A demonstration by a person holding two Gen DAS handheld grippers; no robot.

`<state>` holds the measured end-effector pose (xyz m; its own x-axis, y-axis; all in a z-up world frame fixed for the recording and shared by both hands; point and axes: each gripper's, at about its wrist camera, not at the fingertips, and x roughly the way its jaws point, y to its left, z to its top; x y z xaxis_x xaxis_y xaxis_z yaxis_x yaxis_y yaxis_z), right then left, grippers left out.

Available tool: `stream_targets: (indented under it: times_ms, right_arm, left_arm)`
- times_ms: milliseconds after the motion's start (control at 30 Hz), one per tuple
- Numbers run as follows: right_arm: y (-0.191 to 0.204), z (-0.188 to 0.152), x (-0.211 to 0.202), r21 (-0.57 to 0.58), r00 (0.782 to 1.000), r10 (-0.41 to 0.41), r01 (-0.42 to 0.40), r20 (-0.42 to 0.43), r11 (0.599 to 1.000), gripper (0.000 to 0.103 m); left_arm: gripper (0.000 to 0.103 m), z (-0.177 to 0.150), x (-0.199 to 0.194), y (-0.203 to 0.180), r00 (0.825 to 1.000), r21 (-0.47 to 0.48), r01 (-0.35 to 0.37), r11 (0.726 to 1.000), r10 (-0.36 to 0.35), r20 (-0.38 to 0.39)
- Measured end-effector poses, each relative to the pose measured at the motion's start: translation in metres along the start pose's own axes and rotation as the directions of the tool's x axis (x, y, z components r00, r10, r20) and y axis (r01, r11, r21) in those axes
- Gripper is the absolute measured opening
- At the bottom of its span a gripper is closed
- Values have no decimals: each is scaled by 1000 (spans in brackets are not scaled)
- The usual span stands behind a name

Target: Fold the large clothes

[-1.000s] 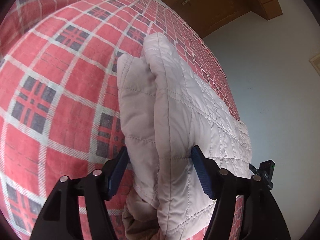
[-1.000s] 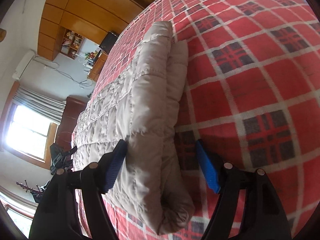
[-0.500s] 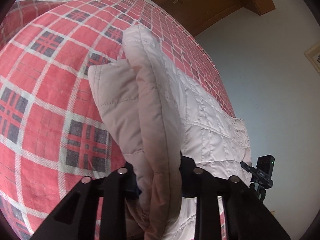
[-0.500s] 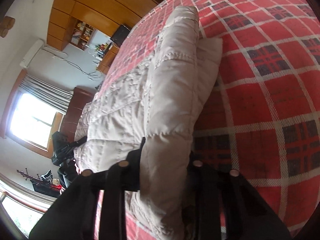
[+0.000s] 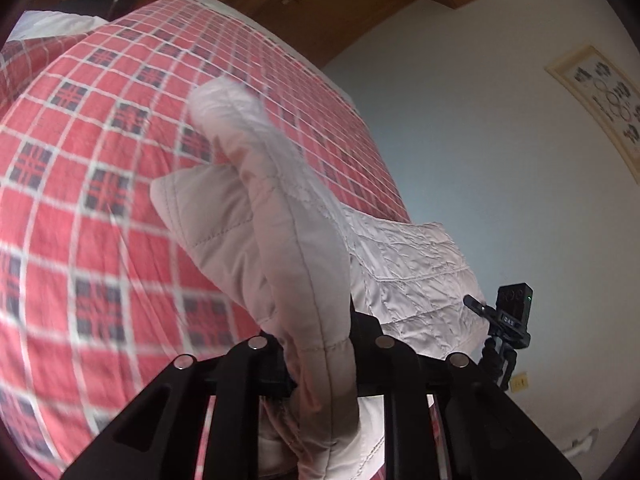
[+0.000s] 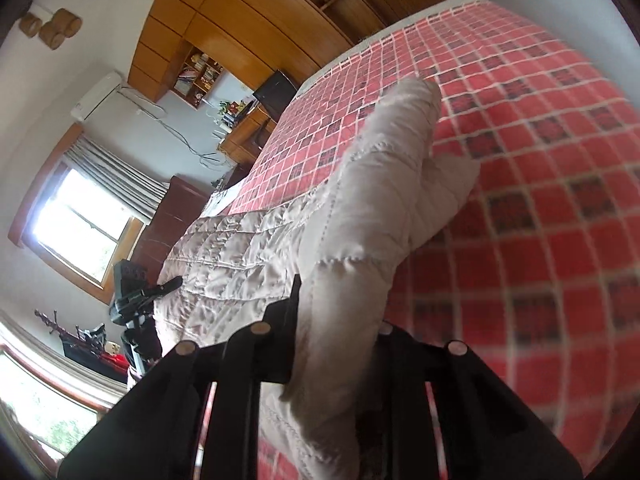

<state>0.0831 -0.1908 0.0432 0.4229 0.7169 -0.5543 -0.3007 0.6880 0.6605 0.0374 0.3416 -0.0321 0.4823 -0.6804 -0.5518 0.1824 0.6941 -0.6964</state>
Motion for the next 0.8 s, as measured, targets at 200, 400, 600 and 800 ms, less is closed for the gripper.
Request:
stream_targets:
  times_ms: [200, 400, 600, 800]
  right_arm:
    - [-13, -52, -42, 10, 1000, -28, 28, 14, 1000, 16]
    - [-53, -85, -17, 114, 998, -49, 54, -45, 992, 18]
    - [-76, -100, -4, 166, 999, -24, 30, -42, 986, 20]
    - [-80, -109, -5, 186, 998, -36, 44, -45, 982, 35]
  left_arm:
    - [19, -50, -2, -26, 1000, 80, 4, 997, -1, -29]
    - [25, -86, 23, 9, 996, 43, -49, 998, 52, -75]
    - [32, -101, 33, 43, 998, -37, 10, 999, -12, -63]
    - [42, -108, 27, 34, 995, -37, -38, 999, 34, -92]
